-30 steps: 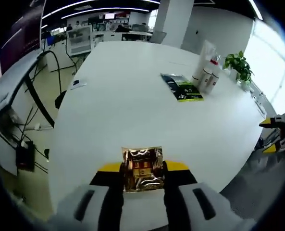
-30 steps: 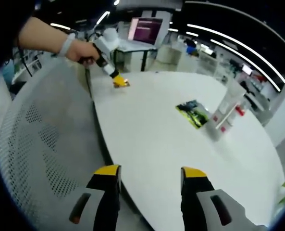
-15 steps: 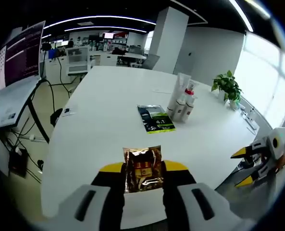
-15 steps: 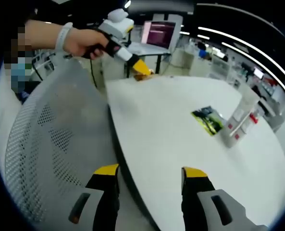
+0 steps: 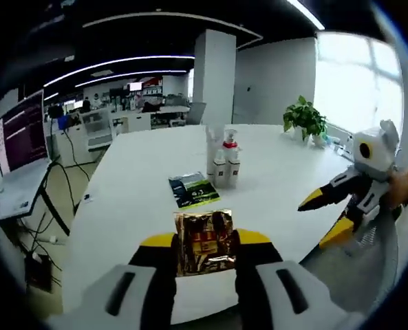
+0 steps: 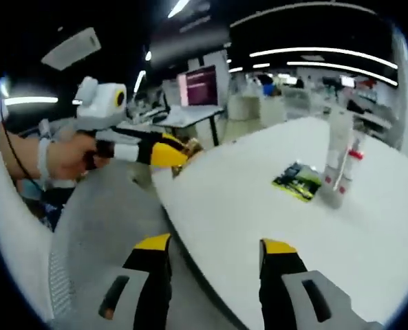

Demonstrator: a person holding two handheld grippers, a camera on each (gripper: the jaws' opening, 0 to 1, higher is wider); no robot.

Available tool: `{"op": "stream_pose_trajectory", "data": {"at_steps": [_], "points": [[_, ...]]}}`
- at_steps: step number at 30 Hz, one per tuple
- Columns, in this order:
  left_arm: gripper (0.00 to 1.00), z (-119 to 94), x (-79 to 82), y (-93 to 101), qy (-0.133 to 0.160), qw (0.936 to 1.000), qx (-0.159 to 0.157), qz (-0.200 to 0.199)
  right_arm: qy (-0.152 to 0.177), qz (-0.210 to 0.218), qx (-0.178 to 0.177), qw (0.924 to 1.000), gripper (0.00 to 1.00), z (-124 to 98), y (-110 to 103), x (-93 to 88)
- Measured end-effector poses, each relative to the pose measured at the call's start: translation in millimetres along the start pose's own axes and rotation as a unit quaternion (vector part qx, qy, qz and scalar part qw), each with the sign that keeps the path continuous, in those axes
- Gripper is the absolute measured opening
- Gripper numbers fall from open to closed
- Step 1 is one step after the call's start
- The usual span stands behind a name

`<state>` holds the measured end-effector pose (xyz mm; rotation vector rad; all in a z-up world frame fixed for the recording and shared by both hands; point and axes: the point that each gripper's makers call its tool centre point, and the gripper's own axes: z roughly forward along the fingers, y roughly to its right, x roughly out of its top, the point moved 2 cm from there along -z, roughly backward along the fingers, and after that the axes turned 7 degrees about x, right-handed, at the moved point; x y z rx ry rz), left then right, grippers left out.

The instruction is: Arrange the skincare products in the storage area until every visible bottle or jar stands upright without overlapping.

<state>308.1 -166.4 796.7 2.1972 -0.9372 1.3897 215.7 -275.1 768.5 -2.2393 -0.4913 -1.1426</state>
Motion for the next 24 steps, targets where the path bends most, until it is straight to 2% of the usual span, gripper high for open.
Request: {"op": "stream_pose_trajectory", "data": {"at_steps": [3, 4, 5, 6, 8, 10, 12, 13, 16, 17, 19, 22, 24], "points": [[0.28, -2.0, 5.4, 20.7, 0.012, 0.9997, -0.017, 0.014, -0.004, 0.052, 0.024, 0.9983, 0.46, 0.1, 1.2, -3.2], [0.28, -2.2, 5.8, 26.3, 0.012, 0.9994, -0.024, 0.019, -0.004, 0.11, 0.047, 0.9929, 0.48, 1.1, -0.5, -4.4], [0.28, -2.4, 6.1, 32.4, 0.013, 0.9992, -0.028, 0.026, 0.012, 0.14, 0.054, 0.9886, 0.49, 0.5, 1.1, -0.7], [0.28, -2.5, 5.3, 36.3, 0.011, 0.999, -0.031, 0.031, 0.046, 0.168, 0.054, 0.9832, 0.48, -1.8, 8.2, 8.3], [0.28, -2.9, 2.7, 44.7, 0.014, 0.9982, -0.037, 0.046, 0.077, 0.197, 0.061, 0.9755, 0.43, -8.1, 14.0, 18.0], [0.28, -3.1, 0.0, 49.6, 0.012, 0.998, -0.038, 0.049, 0.095, 0.219, 0.08, 0.9677, 0.37, -9.2, 12.9, 23.2], [0.28, -4.0, 0.8, 55.3, 0.02, 0.9951, -0.044, 0.086, 0.097, 0.243, 0.105, 0.9594, 0.36, -5.6, 8.7, 23.9], [0.28, -5.6, 0.9, 61.3, 0.02, 0.995, -0.051, 0.084, 0.098, 0.251, 0.11, 0.9567, 0.36, -3.9, 8.3, 23.9], [0.28, -8.1, 2.7, 73.6, 0.028, 0.9934, -0.067, 0.089, 0.103, 0.294, 0.136, 0.9404, 0.33, 0.6, 1.9, 26.9], [0.28, -8.9, 3.3, 77.2, 0.031, 0.9928, -0.07, 0.092, 0.104, 0.289, 0.133, 0.9422, 0.32, 1.6, 3.4, 26.6], [0.28, -9.6, 3.8, 84.9, 0.037, 0.9914, -0.078, 0.098, 0.099, 0.293, 0.136, 0.9411, 0.31, 3.9, 1.8, 25.2], [0.28, -10.4, 4.6, 93.0, 0.042, 0.9895, -0.089, 0.106, 0.095, 0.309, 0.144, 0.9354, 0.28, 4.6, -1.6, 22.1], [0.28, -11.6, 3.2, 95.0, 0.044, 0.9879, -0.097, 0.113, 0.09, 0.32, 0.15, 0.9312, 0.21, 4.2, -2.6, 20.0]]}}
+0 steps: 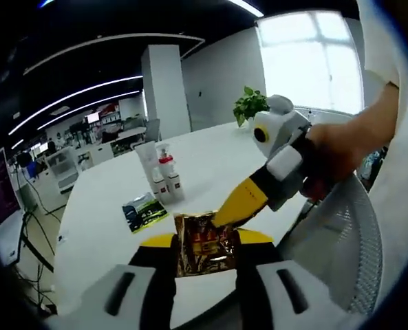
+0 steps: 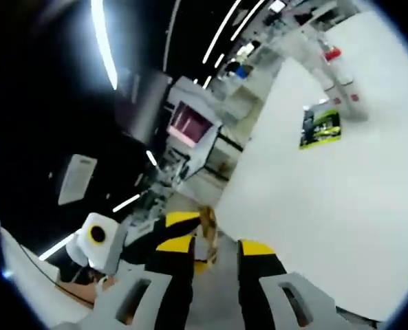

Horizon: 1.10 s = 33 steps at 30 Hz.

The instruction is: Arrange the skincare products in the storage area until every visible bottle or jar stands upright without overlapping.

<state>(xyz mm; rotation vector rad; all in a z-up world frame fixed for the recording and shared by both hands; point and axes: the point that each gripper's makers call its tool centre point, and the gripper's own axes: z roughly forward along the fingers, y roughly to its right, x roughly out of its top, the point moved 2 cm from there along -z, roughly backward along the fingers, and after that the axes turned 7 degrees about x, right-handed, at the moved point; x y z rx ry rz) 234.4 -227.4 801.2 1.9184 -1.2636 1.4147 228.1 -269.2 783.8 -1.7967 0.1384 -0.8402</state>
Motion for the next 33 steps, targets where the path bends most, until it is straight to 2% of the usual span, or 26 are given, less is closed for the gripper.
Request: {"op": "stream_pose_trajectory", "data": {"at_steps": [6, 11, 18, 22, 25, 27, 29, 30, 32, 33], "points": [[0.3, 0.3, -2.6, 6.3, 0.0, 0.9998, -0.015, 0.01, -0.006, 0.024, 0.013, 0.9996, 0.02, -1.7, 1.0, -3.2], [0.33, 1.2, -1.7, 7.0, 0.003, 0.9998, -0.016, 0.008, -0.008, 0.027, 0.022, 0.9994, 0.01, -3.7, -2.9, -1.9], [0.33, 0.9, 1.7, 8.8, 0.01, 0.9993, -0.035, -0.01, -0.004, 0.016, 0.03, 0.9994, 0.0, -14.5, -4.5, 2.2], [0.32, -0.4, 5.1, 8.6, 0.016, 0.9983, -0.046, -0.032, 0.004, 0.01, 0.039, 0.9992, 0.0, -21.4, -4.4, 5.5], [0.34, 0.1, 3.0, 9.4, 0.003, 0.9967, -0.06, -0.056, 0.008, -0.001, 0.042, 0.9991, 0.0, -28.2, -4.6, 8.0], [0.39, 0.2, 6.0, 9.7, 0.006, 0.9932, -0.073, -0.09, 0.008, -0.019, 0.05, 0.9985, 0.0, -33.3, -7.7, 8.6], [0.41, -1.0, 12.6, 6.2, 0.022, 0.989, -0.081, -0.122, 0.0, -0.04, 0.057, 0.9976, 0.0, -37.2, -9.9, 6.9], [0.42, -2.6, 14.0, 5.0, 0.021, 0.9848, -0.089, -0.147, -0.006, -0.053, 0.063, 0.9966, 0.0, -38.8, -11.9, 5.4], [0.4, -4.3, 15.9, 3.9, 0.023, 0.9793, -0.102, -0.173, -0.021, -0.085, 0.075, 0.9933, 0.0, -42.9, -16.1, 1.8], [0.39, -6.4, 17.1, 7.7, 0.02, 0.9732, -0.127, -0.191, -0.027, -0.095, 0.085, 0.9914, 0.0, -44.5, -20.0, -0.5]]}}
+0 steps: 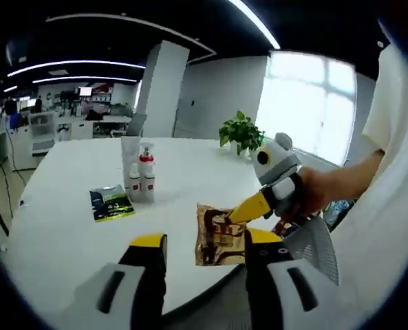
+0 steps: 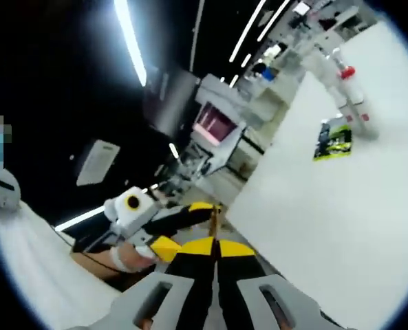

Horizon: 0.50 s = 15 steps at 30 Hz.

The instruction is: Arrange the skincare products in the storage area until every visible bottle or jar stands upright without overlapping.

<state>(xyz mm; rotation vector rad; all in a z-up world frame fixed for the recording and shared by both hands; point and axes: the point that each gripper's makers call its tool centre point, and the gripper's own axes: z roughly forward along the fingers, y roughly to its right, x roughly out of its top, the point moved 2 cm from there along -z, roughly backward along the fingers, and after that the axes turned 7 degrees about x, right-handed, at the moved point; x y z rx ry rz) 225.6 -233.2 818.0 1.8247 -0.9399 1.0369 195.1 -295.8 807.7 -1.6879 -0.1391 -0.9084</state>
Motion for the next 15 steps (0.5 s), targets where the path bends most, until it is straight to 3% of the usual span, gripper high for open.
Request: {"op": "stream_pose_trajectory", "data": {"at_steps": [3, 6, 9, 12, 14, 15], "points": [[0.38, -1.7, 3.0, 7.6, 0.001, 0.9978, -0.037, -0.055, -0.011, -0.025, 0.035, 0.999, 0.0, 0.9, -12.4, -1.8], [0.36, -5.4, 5.7, 7.0, 0.006, 0.9969, -0.046, -0.064, -0.014, -0.038, 0.052, 0.9978, 0.0, 3.6, -20.9, -1.2], [0.33, -9.4, 1.0, 17.2, -0.019, 0.9899, -0.09, -0.108, -0.008, -0.044, 0.064, 0.997, 0.0, 7.6, -27.8, 1.1], [0.23, -10.1, -2.1, 19.0, -0.03, 0.9879, -0.103, -0.112, -0.004, -0.044, 0.075, 0.9962, 0.0, 11.1, -32.5, 0.1], [0.06, -11.2, -6.4, 21.6, -0.045, 0.9871, -0.11, -0.107, -0.007, -0.047, 0.08, 0.9956, 0.0, 13.2, -36.1, -2.9], [0.05, -13.0, -6.1, 28.9, -0.05, 0.9816, -0.135, -0.126, -0.011, -0.059, 0.072, 0.9955, 0.0, 13.0, -33.3, -4.2]]}}
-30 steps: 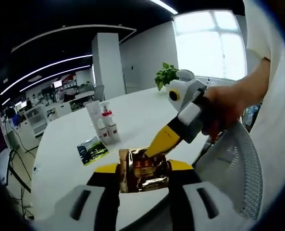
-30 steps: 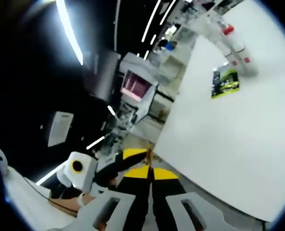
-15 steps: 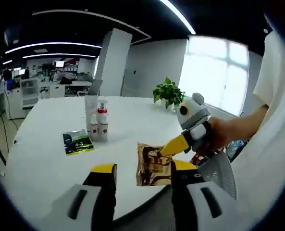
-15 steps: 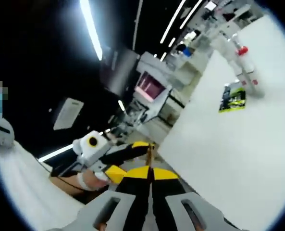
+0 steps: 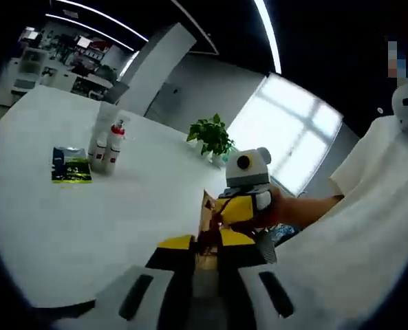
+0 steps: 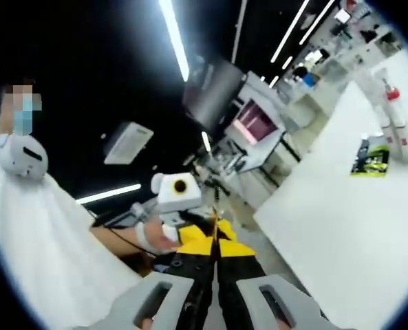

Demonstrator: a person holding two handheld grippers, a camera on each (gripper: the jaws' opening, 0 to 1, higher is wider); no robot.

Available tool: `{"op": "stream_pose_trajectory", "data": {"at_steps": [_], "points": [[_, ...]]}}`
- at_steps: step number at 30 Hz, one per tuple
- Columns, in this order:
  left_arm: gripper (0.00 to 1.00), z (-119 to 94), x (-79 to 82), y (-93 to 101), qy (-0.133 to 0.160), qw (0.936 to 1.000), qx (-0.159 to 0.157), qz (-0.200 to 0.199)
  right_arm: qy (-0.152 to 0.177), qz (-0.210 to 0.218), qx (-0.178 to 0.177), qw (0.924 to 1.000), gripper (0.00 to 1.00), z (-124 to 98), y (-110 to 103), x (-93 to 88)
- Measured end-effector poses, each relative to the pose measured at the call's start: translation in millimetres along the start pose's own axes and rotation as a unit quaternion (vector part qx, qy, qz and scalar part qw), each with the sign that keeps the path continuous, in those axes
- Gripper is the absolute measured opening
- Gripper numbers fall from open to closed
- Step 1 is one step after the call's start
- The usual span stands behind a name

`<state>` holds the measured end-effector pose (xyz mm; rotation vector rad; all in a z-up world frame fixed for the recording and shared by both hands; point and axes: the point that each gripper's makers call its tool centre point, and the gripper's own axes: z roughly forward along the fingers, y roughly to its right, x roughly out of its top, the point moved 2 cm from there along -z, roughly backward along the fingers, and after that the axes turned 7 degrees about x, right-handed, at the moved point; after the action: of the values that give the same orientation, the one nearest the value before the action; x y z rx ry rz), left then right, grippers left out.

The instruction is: Arrange the skincare products in the storage area until every visible bottle or jar stands upright without overlapping.

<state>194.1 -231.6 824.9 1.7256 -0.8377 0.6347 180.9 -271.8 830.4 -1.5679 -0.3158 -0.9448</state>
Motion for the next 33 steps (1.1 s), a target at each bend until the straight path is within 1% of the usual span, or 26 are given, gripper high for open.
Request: {"op": "stream_pose_trajectory", "data": {"at_steps": [1, 2, 3, 4, 8, 11, 13, 17, 19, 23, 26, 28, 29, 30, 31, 32, 33], "points": [[0.04, -0.1, -1.6, -1.6, -0.004, 0.9999, 0.004, -0.013, 0.002, 0.009, 0.007, 0.9999, 0.0, -0.3, -1.8, -0.9], [0.03, 0.6, -1.7, -3.8, -0.007, 0.9999, 0.003, -0.009, 0.003, 0.012, 0.008, 0.9999, 0.0, -0.7, -1.5, -1.8], [0.0, 0.5, -2.2, -2.5, -0.01, 0.9999, -0.002, -0.013, 0.005, 0.013, 0.005, 0.9999, 0.0, -1.1, -0.4, -2.1], [0.0, 0.1, -2.5, -1.6, -0.012, 0.9998, -0.007, -0.017, 0.006, 0.014, 0.004, 0.9999, 0.0, -1.2, 0.0, -2.2], [0.0, -2.8, 0.6, -2.5, -0.004, 0.9998, -0.004, -0.017, 0.015, 0.019, 0.009, 0.9997, 0.0, 1.8, -2.9, 1.2], [0.0, -6.1, 5.1, -2.0, 0.012, 0.9998, -0.002, -0.017, 0.024, 0.019, 0.013, 0.9994, 0.02, 4.7, -3.6, 5.4], [0.0, -8.0, 9.4, -5.4, 0.025, 0.9995, 0.007, -0.015, 0.031, 0.013, 0.009, 0.9994, 0.03, 6.4, -1.5, 8.4], [0.0, -14.9, 23.8, -13.4, 0.066, 0.9968, 0.018, -0.041, 0.026, 0.002, 0.005, 0.9997, 0.08, 9.1, 0.2, 9.7], [0.0, -18.6, 28.8, -14.4, 0.08, 0.9954, 0.013, -0.052, 0.022, -0.006, 0.005, 0.9997, 0.11, 11.2, -0.9, 9.8], [0.0, -20.0, 32.4, -15.6, 0.092, 0.994, 0.016, -0.057, 0.011, -0.021, 0.003, 0.9997, 0.14, 16.9, -3.0, 8.7], [0.0, -18.7, 32.7, -15.8, 0.089, 0.994, 0.011, -0.062, 0.003, -0.025, 0.006, 0.9997, 0.15, 22.9, -2.8, 9.1], [0.0, -18.0, 32.4, -16.4, 0.088, 0.994, 0.013, -0.063, -0.005, -0.03, 0.009, 0.9995, 0.12, 24.1, -0.8, 7.4], [0.0, -17.8, 32.1, -16.3, 0.087, 0.9941, 0.013, -0.064, -0.011, -0.037, 0.011, 0.9992, 0.08, 25.1, -0.7, 6.9], [0.0, -17.8, 32.3, -15.7, 0.087, 0.994, 0.012, -0.065, -0.016, -0.042, 0.015, 0.9989, 0.01, 25.2, -1.1, 6.3], [0.0, -18.0, 32.2, -15.3, 0.087, 0.994, 0.011, -0.064, -0.013, -0.038, 0.018, 0.999, 0.01, 24.2, 0.0, 8.1], [0.0, -19.3, 34.0, -16.4, 0.094, 0.9932, 0.013, -0.067, -0.011, -0.039, 0.019, 0.999, 0.0, 23.7, 1.4, 9.5], [0.0, -20.0, 34.9, -16.2, 0.096, 0.9929, 0.011, -0.07, -0.007, -0.034, 0.03, 0.9989, 0.0, 23.8, -0.7, 12.1]]}}
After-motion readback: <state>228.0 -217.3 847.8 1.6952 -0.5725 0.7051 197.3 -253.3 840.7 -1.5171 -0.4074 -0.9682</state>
